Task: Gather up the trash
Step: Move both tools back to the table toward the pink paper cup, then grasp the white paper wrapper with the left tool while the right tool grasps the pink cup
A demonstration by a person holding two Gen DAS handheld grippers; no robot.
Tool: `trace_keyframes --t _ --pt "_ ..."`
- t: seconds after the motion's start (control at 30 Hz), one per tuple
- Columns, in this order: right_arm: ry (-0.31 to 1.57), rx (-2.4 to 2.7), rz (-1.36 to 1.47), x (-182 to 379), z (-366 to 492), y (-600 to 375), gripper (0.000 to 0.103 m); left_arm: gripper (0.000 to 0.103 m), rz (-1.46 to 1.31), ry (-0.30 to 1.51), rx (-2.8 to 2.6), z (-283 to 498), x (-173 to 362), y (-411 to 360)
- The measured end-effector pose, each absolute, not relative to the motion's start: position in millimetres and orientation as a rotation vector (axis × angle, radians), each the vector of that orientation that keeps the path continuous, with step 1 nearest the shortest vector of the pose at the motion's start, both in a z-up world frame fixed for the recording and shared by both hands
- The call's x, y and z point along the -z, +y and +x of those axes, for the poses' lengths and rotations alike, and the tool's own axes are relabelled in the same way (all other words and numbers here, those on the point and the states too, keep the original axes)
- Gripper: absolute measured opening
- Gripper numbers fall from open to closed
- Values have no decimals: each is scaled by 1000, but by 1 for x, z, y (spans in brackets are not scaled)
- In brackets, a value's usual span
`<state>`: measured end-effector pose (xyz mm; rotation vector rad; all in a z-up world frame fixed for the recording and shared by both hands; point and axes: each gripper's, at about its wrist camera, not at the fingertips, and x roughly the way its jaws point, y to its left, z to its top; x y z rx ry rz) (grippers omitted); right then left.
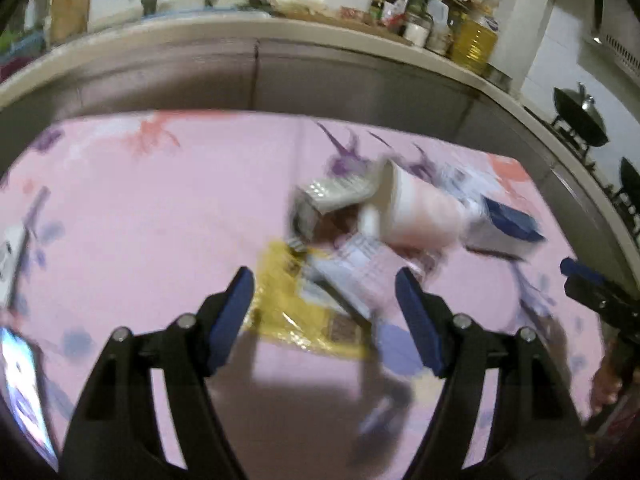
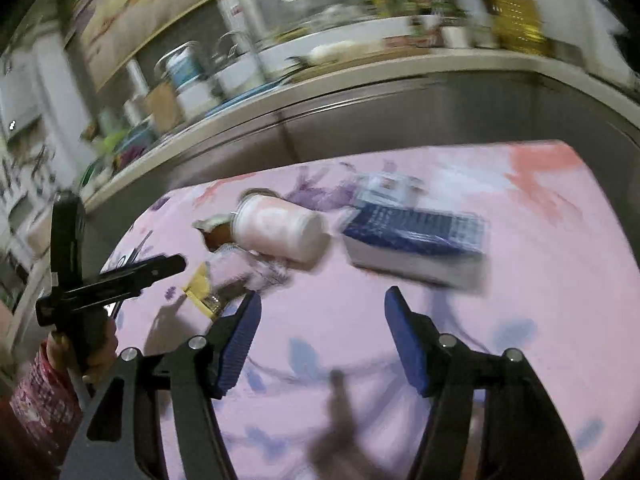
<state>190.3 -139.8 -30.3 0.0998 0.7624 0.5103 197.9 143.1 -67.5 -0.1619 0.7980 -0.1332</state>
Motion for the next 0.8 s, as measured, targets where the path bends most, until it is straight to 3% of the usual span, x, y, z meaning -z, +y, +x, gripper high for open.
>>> trace_keyframes --t 0.17,0.43,0.73,0.8 --pt "780 -539 64 27 237 -80 63 70 -44 742 133 228 65 148" --pt "829 -475 -12 36 293 -22 75 64 -56 755 208 271 84 149" --pt "888 -440 -12 60 308 -17 75 64 -37 752 295 265 91 138" --pt "893 -440 -12 60 305 -19 75 55 -49 769 294 272 95 137"
